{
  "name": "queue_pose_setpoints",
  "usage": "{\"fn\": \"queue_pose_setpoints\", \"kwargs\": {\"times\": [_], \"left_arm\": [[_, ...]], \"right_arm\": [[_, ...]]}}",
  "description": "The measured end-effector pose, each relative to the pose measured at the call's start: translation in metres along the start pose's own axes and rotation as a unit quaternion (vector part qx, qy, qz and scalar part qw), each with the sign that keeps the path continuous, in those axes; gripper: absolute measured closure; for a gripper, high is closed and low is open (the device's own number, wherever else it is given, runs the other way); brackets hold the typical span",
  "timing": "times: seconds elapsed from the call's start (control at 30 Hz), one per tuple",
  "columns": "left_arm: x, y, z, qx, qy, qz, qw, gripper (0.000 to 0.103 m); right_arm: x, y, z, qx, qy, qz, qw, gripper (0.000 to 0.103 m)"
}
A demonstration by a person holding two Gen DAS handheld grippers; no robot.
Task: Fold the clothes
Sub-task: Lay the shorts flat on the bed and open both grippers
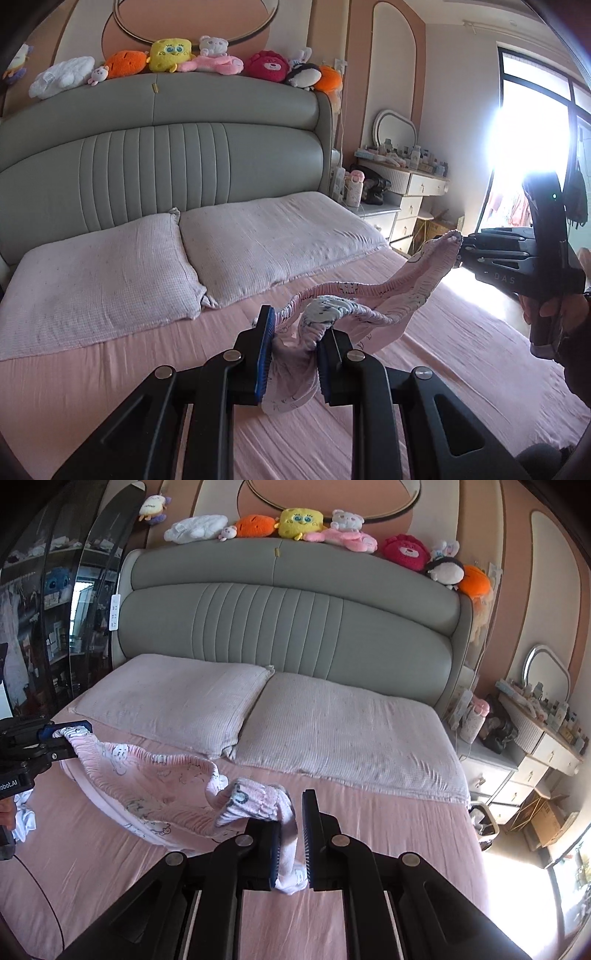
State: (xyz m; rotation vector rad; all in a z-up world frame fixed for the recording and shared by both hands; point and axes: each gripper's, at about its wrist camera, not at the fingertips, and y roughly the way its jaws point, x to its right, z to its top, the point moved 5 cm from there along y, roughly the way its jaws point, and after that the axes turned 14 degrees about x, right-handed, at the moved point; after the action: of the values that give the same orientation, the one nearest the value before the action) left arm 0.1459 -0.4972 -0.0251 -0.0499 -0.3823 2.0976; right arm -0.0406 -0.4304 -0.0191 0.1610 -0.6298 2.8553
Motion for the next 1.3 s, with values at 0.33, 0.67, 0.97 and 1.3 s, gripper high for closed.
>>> {"fn": "queue_pose_setpoints", "kwargs": {"times": [0.33, 0.67, 0.97, 1.3], "left_arm": [[0.039, -0.026, -0.093, -0.088, -0.048, 0.008, 0.995, 0.084], [0.094, -0.038, -0.138, -0.139, -0.04, -0.014, 0.9894, 0.084], [0.091, -0.036, -0.177, -0.175, -0.083, 0.004, 0.9811, 0.084], [0.071, -0.012, -0.196, -0.211, -0.119, 0.036, 0.9696, 0.082]], "right_arm": [[-0.011, -0.048, -0.111, -0.075, 0.059, 0.018, 0.995, 0.095], [-0.011, -0.078, -0.189, -0.124, 0.108, 0.017, 0.986, 0.095], [-0.009, -0.078, -0.236, -0.172, 0.128, 0.013, 0.977, 0.095], [-0.009, -0.076, -0.253, -0.19, 0.125, -0.024, 0.973, 0.083]]}}
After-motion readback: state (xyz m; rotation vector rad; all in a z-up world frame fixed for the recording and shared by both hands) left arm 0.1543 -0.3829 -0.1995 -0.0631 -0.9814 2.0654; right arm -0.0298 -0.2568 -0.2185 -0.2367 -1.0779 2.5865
